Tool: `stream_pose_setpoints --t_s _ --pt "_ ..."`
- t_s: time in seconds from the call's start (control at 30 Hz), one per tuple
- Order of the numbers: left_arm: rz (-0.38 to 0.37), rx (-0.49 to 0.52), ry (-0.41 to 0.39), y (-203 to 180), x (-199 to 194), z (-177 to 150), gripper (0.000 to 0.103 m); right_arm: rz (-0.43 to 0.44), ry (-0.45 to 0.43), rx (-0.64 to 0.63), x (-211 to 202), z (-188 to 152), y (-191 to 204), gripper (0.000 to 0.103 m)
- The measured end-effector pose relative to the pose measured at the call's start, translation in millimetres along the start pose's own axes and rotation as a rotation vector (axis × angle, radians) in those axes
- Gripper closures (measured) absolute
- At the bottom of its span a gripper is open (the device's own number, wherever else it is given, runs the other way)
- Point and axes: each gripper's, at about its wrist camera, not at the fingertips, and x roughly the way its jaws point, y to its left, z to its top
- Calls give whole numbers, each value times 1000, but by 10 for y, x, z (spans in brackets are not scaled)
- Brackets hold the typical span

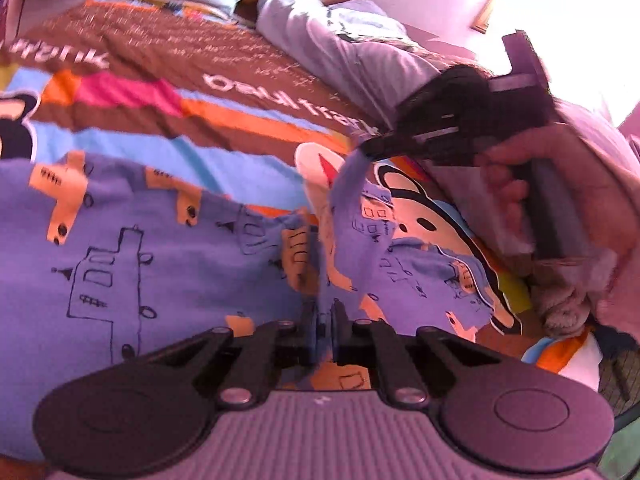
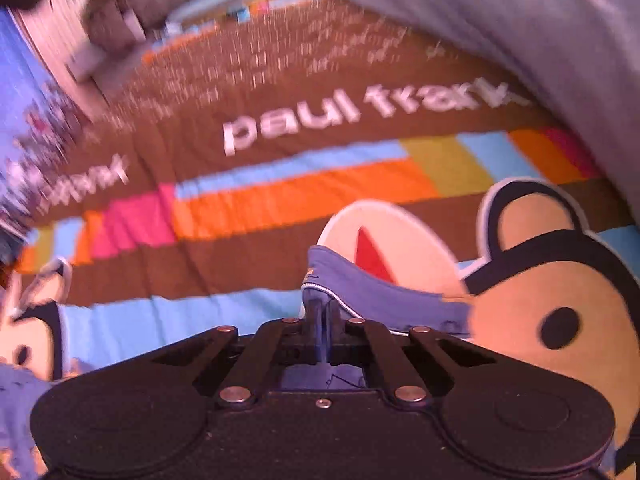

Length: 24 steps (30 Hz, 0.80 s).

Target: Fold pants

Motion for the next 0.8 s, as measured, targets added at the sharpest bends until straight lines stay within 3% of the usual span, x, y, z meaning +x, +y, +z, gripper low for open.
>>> stream_pose_setpoints --t_s 0.13,0.27,0.37,0.5,0.53,0.57,0.6,0.63,0.67,0.7,0.77,0.8 --pt "19 99 -13 -250 -52 -66 96 78 -121 87 -641 -197 -405 103" --pt "18 174 0 -418 -29 -163 95 107 -212 178 -1221 -665 -970 103" --pt "26 190 42 -445 48 -221 95 92 -202 264 -1320 -1093 -1350 103" --pt "-16 123 83 -334 80 -219 94 57 -112 335 -1102 -1587 -1671 101" --pt "-27 101 82 -297 49 -215 93 18 -108 310 -1068 -1664 -1677 95" --pt "-35 84 85 -273 24 -206 84 -21 -111 274 -1033 -1734 -1680 88" --pt "-46 67 91 -257 -8 -192 78 -27 -118 258 -1025 -1783 -1694 89" --pt "-55 54 91 -241 -31 -176 65 -10 -132 267 -1037 -1829 -1720 86" --pt "-60 46 87 -242 -55 -154 53 17 -145 287 -1061 -1857 -1755 74" --pt "-66 48 83 -259 -63 -129 49 36 -158 298 -1086 -1872 -1783 59" --pt "-93 85 77 -353 -56 -11 48 43 -202 299 -1153 -1902 -1814 48" --pt "-109 101 74 -413 -42 51 46 40 -227 293 -1190 -1916 -1830 48"
